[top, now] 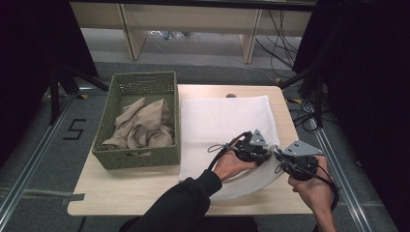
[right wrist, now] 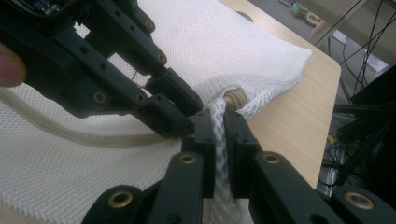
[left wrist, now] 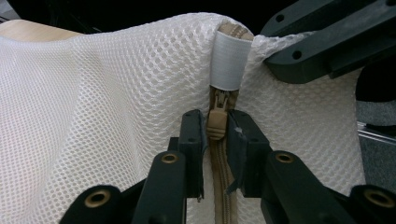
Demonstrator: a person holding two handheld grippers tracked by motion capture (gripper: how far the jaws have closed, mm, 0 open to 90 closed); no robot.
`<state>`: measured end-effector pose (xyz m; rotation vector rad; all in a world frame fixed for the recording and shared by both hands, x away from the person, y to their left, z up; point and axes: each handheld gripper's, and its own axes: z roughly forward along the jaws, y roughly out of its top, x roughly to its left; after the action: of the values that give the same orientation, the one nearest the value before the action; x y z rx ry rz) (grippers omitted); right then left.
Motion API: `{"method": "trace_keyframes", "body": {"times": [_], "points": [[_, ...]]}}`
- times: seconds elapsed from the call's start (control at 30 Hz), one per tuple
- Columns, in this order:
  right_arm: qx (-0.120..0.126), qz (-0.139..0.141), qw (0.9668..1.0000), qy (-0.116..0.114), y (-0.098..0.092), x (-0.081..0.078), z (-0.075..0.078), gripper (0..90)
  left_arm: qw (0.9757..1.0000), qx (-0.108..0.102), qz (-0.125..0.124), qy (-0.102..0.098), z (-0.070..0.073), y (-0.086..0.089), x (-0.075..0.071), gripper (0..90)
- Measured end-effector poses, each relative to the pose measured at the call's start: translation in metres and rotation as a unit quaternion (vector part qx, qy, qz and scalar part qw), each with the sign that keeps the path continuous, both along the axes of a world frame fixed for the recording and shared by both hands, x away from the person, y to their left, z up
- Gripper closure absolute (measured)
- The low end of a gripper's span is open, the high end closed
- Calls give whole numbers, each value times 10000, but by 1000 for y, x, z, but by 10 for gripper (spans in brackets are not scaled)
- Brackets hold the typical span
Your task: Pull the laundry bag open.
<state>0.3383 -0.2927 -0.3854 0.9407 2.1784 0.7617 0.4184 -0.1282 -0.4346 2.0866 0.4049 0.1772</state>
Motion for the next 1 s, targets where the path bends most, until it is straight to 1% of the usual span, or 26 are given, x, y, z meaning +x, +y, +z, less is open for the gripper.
{"method": "trace_keyframes", "body": {"times": [0.03, 0.07, 0.13, 0.17, 0.2, 0.23, 0.3, 0.33, 0.4, 0.43, 0.47, 0.53, 0.57, 0.6, 0.63, 0.67, 0.7, 0.73, 0.77, 0.8, 0.83, 0.87, 0.9, 0.93, 0.97, 1.0], "points": [[38, -4, 10000, 25, 0, 0, 0, 854, 10000, -43, -7, -9, -1, -1, 0, 755], [100, -61, 9999, 33, 1, 0, 0, 854, 9999, -28, -86, -55, -1, -2, 1, 754], [74, -54, 10000, 33, 1, 0, 0, 854, 9999, -33, -100, -31, -1, -2, 1, 760], [41, -7, 10000, 69, 0, 0, 0, 854, 9998, -13, -173, -72, -1, -2, 1, 793], [36, 21, 10000, 42, -1, 0, 0, 854, 9997, 79, -195, -133, 0, -1, 1, 803], [69, 37, 9999, 84, -1, 1, 0, 854, 9997, 79, -201, -132, 0, -2, 0, 804], [107, -12, 9999, 46, -1, 1, -1, 854, 9996, 129, -191, -161, 0, -1, -1, 804], [153, 23, 9998, 107, -1, 1, -1, 854, 9996, 141, -198, -145, 0, -1, -1, 805], [174, 38, 9997, 164, -1, 1, -2, 851, 9995, 179, -215, -148, 0, 0, -1, 805], [111, 31, 9999, 126, -2, 1, -1, 845, 9993, 257, -176, -207, 0, 0, -2, 805], [222, 0, 9995, 208, -2, 2, -2, 834, 9993, 256, -165, -198, 0, 0, -3, 805], [441, -50, 9987, 230, -5, 2, -2, 832, 9993, 251, -193, -179, -1, -1, -4, 806], [437, -175, 9987, 201, -8, 1, -1, 816, 9993, 274, -187, -194, -1, -1, -5, 806], [507, -185, 9984, 149, -11, 3, 1, 800, 9992, 283, -214, -160, -1, -1, -5, 806], [694, -294, 9970, 195, -13, 2, 2, 788, 9989, 348, -234, -186, -1, -1, -4, 806], [782, -334, 9960, 280, -15, 2, 3, 757, 9992, 294, -218, -149, -1, -2, -5, 806], [773, -347, 9961, 260, -19, 4, 3, 739, 9992, 297, -219, -134, -2, -2, -5, 806], [843, -410, 9952, 286, -20, 4, 4, 740, 9990, 328, -276, -119, -3, -3, -5, 806], [867, -435, 9946, 363, -24, 6, 2, 716, 9992, 300, -253, -121, -3, -4, -6, 806], [902, -487, 9935, 498, -25, 6, 1, 685, 9992, 308, -209, -160, -3, -4, -7, 805], [955, -472, 9930, 514, -28, 8, -1, 640, 9991, 321, -211, -169, -4, -4, -7, 806], [1072, -614, 9910, 510, -31, 10, -2, 601, 9988, 375, -253, -181, -4, -4, -7, 806], [1214, -671, 9879, 699, -32, 12, -4, 574, 9987, 385, -280, -165, -4, -5, -7, 805], [1416, -800, 9821, 954, -30, 11, -5, 573, 9988, 378, -255, -171, -5, -6, -8, 805], [1412, -858, 9837, 704, -32, 14, -8, 570, 9987, 389, -261, -177, -5, -6, -8, 805], [1526, -804, 9799, 1000, -32, 15, -7, 568, 9987, 387, -283, -168, -5, -5, -9, 805]]}}
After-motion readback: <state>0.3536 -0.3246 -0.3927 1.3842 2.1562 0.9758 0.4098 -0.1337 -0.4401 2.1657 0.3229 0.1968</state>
